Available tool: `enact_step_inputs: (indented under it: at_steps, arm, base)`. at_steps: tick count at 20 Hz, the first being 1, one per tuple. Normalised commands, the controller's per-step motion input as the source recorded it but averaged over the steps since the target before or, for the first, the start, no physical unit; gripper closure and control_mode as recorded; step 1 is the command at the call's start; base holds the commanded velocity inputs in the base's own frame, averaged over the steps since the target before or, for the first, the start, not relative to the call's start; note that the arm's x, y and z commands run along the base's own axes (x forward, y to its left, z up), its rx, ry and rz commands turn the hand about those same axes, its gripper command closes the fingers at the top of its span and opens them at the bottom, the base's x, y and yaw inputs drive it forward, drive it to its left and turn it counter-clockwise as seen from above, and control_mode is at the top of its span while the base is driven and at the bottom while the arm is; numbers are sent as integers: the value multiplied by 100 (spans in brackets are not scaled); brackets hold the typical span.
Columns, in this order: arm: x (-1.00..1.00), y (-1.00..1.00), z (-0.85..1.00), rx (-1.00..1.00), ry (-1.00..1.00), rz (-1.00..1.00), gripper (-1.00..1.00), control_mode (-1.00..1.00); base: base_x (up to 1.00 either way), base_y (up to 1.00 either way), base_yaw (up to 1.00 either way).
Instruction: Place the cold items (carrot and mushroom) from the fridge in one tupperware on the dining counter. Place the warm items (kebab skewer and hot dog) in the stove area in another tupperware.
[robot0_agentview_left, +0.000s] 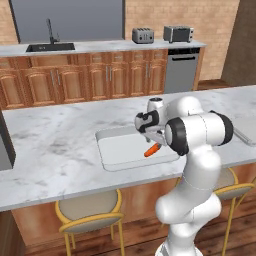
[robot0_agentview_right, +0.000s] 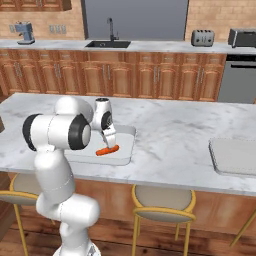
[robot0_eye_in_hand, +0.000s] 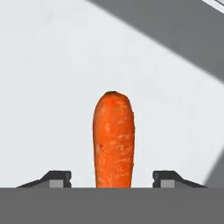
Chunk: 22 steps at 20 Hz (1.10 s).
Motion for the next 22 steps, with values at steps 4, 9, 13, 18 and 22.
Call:
enact_step_inputs:
  at_steps: [4,9,13,18,22]
  arm:
    - [-13,0,4,0,0,0,-100,-100]
    - [-76,-1,59,0,-9,0,-100,-100]
    - [-100,-37,81,0,-18,3,-100,-100]
    - [-100,-26,59,0,-15,25,-100,-100]
    - [-100,-3,53,0,-4,48,-100,-100]
  base:
    - [0,0,0]
    - [0,0,0]
    - [0,0,0]
    - [0,0,0]
    - [0,0,0]
